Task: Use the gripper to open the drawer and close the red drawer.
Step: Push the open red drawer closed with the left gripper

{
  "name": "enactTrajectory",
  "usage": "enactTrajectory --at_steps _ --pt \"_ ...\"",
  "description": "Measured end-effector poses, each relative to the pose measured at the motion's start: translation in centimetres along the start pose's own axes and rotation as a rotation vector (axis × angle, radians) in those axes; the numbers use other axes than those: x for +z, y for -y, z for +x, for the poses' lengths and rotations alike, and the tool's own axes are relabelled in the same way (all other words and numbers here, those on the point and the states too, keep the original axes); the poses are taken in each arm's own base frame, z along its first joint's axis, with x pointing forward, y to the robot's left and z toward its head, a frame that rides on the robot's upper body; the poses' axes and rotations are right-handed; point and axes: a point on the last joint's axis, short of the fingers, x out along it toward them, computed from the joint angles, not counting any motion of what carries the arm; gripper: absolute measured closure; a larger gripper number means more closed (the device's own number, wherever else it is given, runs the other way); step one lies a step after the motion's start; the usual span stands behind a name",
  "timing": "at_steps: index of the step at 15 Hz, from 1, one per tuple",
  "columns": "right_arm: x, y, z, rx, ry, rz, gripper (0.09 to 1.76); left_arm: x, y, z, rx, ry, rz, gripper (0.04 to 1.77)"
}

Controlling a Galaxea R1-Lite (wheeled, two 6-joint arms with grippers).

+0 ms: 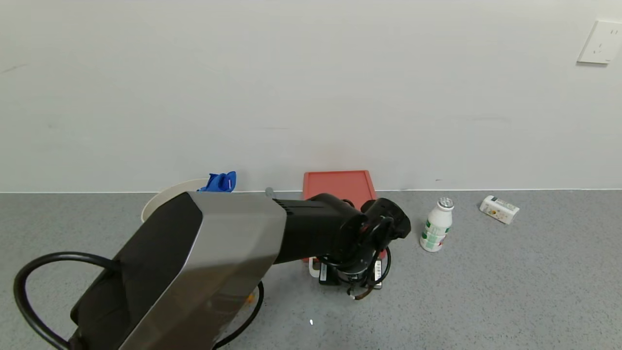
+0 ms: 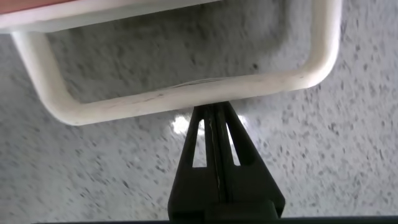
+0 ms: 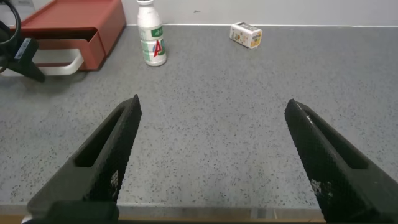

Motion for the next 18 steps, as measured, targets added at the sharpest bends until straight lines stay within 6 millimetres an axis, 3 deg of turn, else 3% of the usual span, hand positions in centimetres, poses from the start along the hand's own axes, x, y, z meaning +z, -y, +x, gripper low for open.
enactTrajectory --at_steps 18 --pt "0.0 0.0 0.0 0.000 0.000 0.000 0.15 4.1 -2.9 1.8 -0.012 0.109 0.047 1.70"
